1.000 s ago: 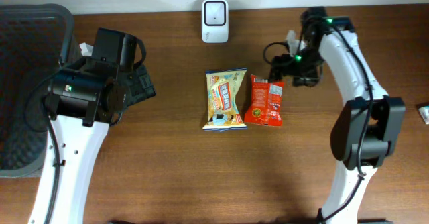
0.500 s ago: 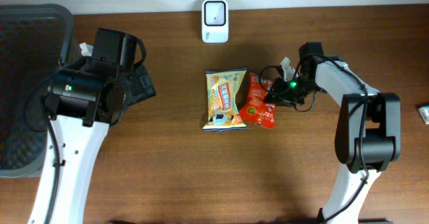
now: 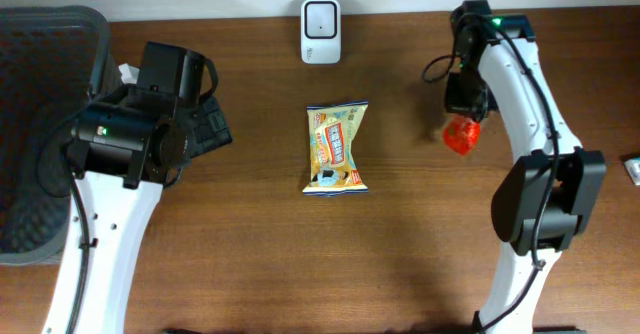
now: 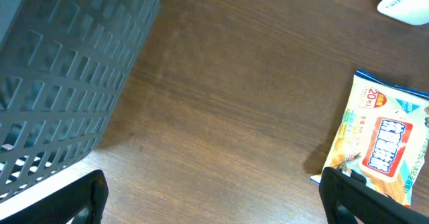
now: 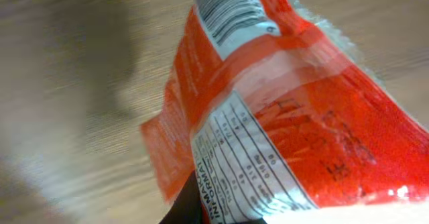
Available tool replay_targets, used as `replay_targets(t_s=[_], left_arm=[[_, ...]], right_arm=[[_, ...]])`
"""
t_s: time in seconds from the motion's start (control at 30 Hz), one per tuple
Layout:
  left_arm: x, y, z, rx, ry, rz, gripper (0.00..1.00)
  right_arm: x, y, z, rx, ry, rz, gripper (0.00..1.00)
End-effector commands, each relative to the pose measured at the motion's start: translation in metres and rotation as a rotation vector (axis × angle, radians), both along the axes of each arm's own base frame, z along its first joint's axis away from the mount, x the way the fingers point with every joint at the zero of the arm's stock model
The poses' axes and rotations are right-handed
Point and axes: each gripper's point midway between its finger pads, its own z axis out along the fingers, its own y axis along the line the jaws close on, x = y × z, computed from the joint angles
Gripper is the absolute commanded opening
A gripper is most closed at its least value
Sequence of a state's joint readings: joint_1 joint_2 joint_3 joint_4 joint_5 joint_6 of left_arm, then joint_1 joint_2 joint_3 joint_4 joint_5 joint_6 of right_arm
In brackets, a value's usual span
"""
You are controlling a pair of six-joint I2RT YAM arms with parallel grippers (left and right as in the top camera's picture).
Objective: Scan the item barcode
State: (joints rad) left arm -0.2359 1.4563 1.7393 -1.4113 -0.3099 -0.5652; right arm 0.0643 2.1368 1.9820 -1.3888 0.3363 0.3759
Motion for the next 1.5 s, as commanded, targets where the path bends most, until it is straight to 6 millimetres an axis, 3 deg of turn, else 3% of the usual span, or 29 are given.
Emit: replay_targets(t_s=[0.0,0.13,0.27,0.4,0.43,0.47,0.53,0.57,0.67,0.7,0.73,0.83,0.93,1.03,1.2,1.33,1.37,1.47], left_arm=[[-0.002,0.001,0.007,-0.005,-0.023,0.001,0.99],[-0.002,0.002,0.007,-0.005,-0.023,0.002,0.99],[-0.002,0.002,0.007,-0.005,-0.023,0.002,0.99],[-0.002,0.002,0.007,-0.005,-0.023,0.002,0.99],[-0.002,0.002,0.007,-0.005,-0.023,0.002,0.99],[-0.002,0.002,0.007,-0.005,-0.023,0.002,0.99],[-0.002,0.002,0.007,-0.005,-0.023,0.002,0.99],[-0.002,0.002,0.007,-0.005,-0.023,0.002,0.99],[-0.002,0.002,0.007,-0.005,-0.023,0.002,0.99],[-0.002,0.002,0.007,-0.005,-0.023,0.002,0.99],[-0.002,0.002,0.007,-0.005,-0.023,0.002,0.99],[-0.002,0.002,0.007,-0.005,-0.023,0.002,0.99],[-0.002,0.002,0.007,-0.005,-0.023,0.002,0.99],[-0.002,0.002,0.007,-0.005,-0.023,0.002,0.99],[-0.002,0.002,0.007,-0.005,-0.023,0.002,0.99],[-0.002,0.002,0.007,-0.005,-0.023,0.002,0.99],[-0.002,0.002,0.007,-0.005,-0.023,0.002,0.99],[-0.002,0.002,0.007,-0.005,-0.023,0.002,0.99]], right_arm=[[-0.014,-0.015,0.003,-0.245,0.019,-0.036,0.04],[-0.026,-0.01,-0.006,-0.285,0.04,-0.064,0.04],[-0.037,0.002,-0.042,-0.285,0.084,-0.035,0.04],[-0.033,0.06,-0.07,-0.109,0.058,0.025,0.12],[-0.03,0.08,-0.072,-0.076,0.036,0.057,0.26],[-0.029,0.095,-0.075,-0.046,0.025,0.081,0.3],[-0.027,0.125,-0.077,-0.006,-0.003,0.136,0.74],[-0.027,0.132,-0.077,0.004,-0.007,0.147,0.8],[-0.023,0.133,-0.06,0.048,0.001,0.137,0.82],[-0.019,0.126,-0.048,0.065,0.001,0.114,0.92],[-0.016,0.122,-0.04,0.093,0.007,0.112,0.97],[-0.009,0.119,-0.029,0.364,0.081,0.343,1.0],[-0.022,0.091,-0.041,0.509,0.147,0.421,0.8],[-0.035,0.069,-0.064,0.524,0.19,0.389,0.8],[-0.03,0.081,-0.097,0.582,0.122,0.405,0.8],[-0.025,0.082,-0.115,0.574,0.081,0.416,0.51],[-0.026,0.082,-0.117,0.574,0.083,0.415,0.34],[-0.029,0.08,-0.111,0.581,0.098,0.35,0.17]])
